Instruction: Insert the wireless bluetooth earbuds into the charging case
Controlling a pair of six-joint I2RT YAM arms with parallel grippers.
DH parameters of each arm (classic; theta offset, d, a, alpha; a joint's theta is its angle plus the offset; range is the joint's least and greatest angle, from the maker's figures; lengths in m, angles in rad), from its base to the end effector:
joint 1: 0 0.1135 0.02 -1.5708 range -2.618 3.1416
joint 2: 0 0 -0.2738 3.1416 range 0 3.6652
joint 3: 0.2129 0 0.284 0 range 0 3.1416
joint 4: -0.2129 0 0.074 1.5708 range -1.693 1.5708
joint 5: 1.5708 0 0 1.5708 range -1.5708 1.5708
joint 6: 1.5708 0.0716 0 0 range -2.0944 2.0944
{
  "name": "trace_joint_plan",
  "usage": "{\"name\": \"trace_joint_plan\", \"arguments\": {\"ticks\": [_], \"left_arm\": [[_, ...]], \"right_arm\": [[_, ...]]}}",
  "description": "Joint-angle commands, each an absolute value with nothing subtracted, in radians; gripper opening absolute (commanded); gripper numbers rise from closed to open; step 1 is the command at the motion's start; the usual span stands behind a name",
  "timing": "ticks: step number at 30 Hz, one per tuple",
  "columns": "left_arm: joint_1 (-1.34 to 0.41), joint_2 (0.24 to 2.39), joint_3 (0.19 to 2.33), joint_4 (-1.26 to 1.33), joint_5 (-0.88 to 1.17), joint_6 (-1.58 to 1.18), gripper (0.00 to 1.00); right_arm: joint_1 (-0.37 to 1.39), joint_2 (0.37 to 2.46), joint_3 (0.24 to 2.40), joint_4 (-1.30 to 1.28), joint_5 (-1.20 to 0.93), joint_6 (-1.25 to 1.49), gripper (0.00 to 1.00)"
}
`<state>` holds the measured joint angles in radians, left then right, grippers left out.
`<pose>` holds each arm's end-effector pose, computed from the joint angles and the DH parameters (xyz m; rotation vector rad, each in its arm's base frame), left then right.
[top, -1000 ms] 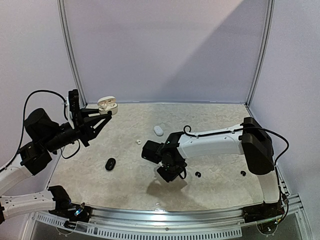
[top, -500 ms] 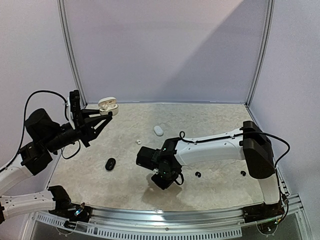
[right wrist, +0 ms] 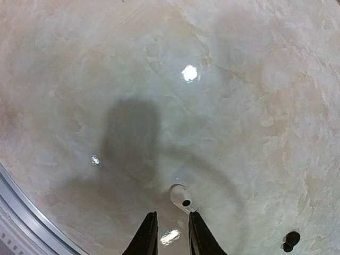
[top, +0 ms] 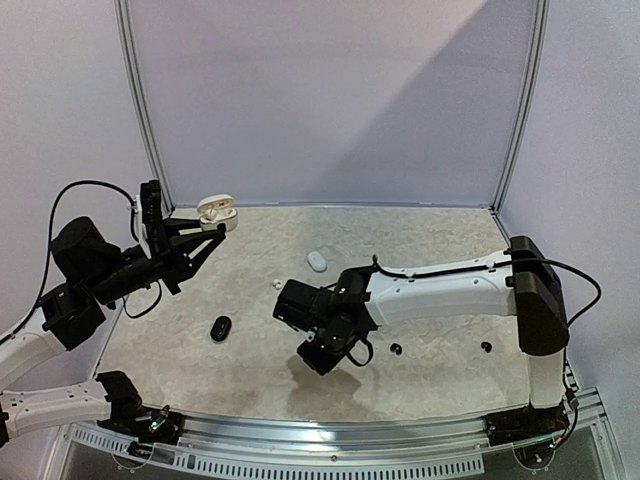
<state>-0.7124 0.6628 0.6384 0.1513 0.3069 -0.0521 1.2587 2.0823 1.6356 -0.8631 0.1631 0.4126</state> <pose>0.1556 -0.1630 0.3532 0.7274 1.3188 -0.8413 0.1547 0.4415 0.1467 -1.1397 2.6058 0.1210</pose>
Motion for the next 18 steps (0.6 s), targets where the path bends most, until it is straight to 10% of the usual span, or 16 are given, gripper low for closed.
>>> {"name": "trace_joint_plan", "arguments": {"ticks": [1, 9, 18], "left_arm": [[-0.697, 0.664, 0.623, 0.150, 0.317, -0.040, 0.00], [-0.696, 0.660, 0.624, 0.143, 0.315, -0.034, 0.00], [-0.696, 0.660, 0.626, 0.141, 0.315, -0.033, 0.00]], "right_arm": [[1.206, 2.022, 1.598, -0.820, 0.110, 0.426, 0.21], [1.191, 2.059, 1.575, -0.792, -0.063, 0.299, 0.40], [1.199, 2.138, 1.593, -0.807, -0.072, 0.210, 0.38]]}}
